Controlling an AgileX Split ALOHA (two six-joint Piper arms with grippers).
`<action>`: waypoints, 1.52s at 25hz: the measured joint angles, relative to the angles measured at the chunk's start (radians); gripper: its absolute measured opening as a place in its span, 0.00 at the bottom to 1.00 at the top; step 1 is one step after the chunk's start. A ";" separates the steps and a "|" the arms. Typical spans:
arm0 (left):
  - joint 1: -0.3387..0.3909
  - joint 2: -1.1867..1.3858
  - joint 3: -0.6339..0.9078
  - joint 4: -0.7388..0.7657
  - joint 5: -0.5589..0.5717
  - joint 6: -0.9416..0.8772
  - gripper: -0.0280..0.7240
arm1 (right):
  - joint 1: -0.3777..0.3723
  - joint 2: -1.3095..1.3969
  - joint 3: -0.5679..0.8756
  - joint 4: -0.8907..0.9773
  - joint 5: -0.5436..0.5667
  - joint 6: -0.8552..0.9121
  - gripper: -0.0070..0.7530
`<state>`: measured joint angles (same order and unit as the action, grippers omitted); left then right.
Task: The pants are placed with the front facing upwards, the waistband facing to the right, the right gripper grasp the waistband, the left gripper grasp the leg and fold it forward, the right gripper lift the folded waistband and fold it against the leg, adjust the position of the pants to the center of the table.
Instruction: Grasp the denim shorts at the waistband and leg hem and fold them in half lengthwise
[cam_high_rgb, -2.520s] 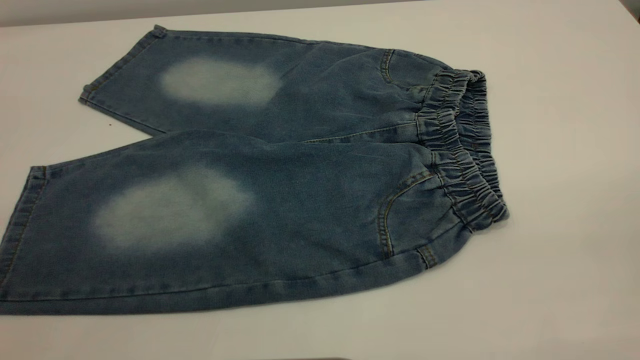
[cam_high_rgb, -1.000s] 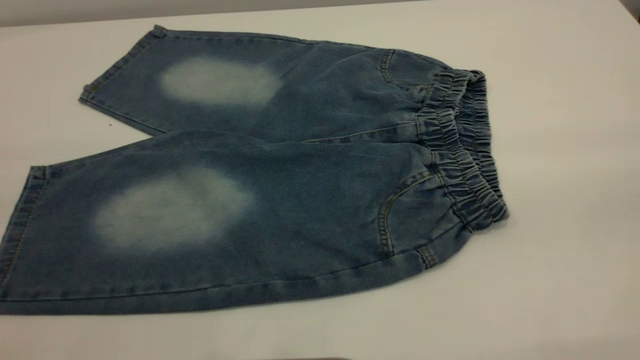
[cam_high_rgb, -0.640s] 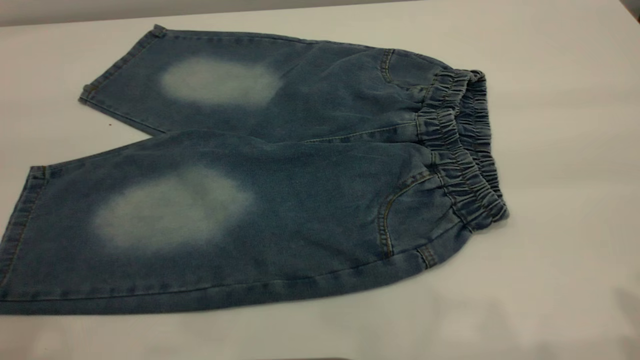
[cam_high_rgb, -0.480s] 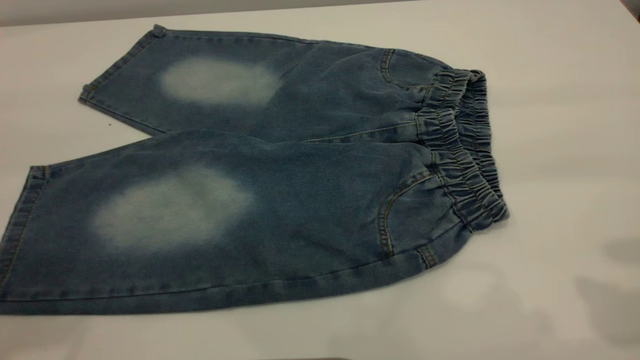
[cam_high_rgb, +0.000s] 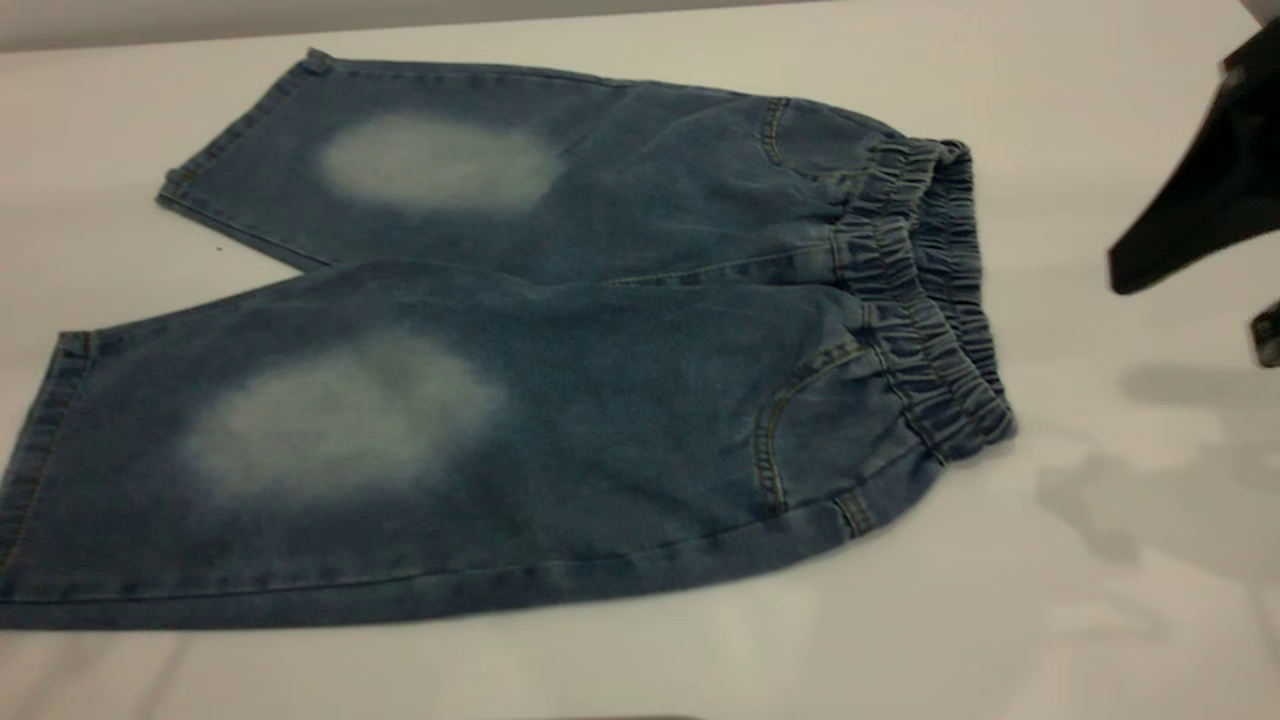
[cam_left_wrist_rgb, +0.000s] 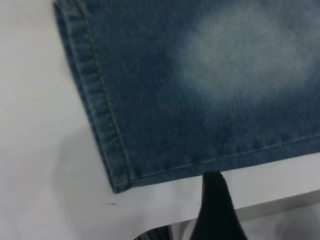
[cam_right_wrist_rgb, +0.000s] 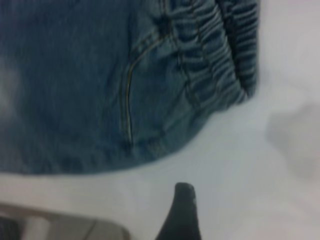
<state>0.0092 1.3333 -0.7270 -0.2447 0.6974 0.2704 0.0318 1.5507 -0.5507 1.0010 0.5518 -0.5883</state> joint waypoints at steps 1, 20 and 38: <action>0.000 0.017 0.000 -0.003 -0.004 0.003 0.63 | 0.000 0.031 -0.004 0.047 -0.013 -0.035 0.76; 0.000 0.095 -0.001 -0.013 -0.051 -0.010 0.63 | 0.000 0.450 -0.049 0.568 0.027 -0.545 0.76; 0.000 0.095 -0.001 -0.014 -0.053 -0.015 0.63 | 0.000 0.599 -0.136 0.707 0.166 -0.735 0.75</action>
<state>0.0092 1.4280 -0.7277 -0.2585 0.6440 0.2551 0.0318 2.1492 -0.6865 1.7080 0.7174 -1.3234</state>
